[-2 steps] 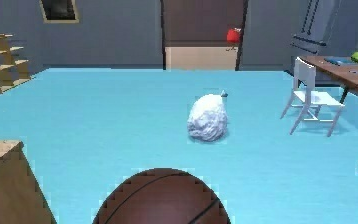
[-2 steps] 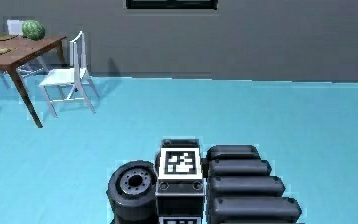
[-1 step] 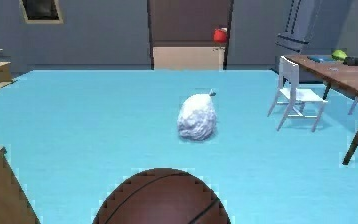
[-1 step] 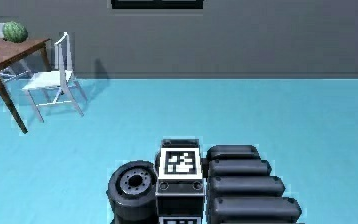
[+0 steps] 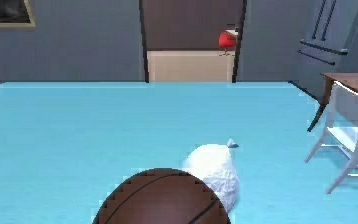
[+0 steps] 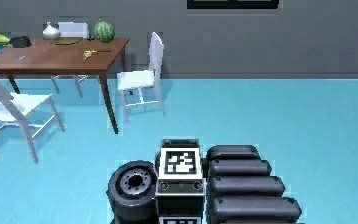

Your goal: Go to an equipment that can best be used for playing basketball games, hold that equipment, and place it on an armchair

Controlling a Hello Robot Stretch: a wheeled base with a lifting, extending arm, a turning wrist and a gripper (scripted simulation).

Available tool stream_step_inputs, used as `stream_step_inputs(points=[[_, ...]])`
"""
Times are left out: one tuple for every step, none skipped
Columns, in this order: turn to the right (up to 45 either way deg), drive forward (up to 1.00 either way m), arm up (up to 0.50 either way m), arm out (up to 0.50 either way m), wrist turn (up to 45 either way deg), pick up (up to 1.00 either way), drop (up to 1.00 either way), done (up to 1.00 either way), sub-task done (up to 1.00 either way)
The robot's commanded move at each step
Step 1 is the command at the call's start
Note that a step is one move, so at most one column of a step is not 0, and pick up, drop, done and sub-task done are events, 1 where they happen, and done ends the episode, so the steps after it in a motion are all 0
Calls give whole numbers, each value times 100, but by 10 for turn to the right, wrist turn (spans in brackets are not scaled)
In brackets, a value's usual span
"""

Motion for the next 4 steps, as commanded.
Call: stream_step_inputs(points=[[0,20,0,0,0,0,0,0,0],[-450,0,0,0,0,0,0,0,0],[-180,0,0,0,0,0,0,0,0],[0,65,0,0,0,0,0,0,0]])
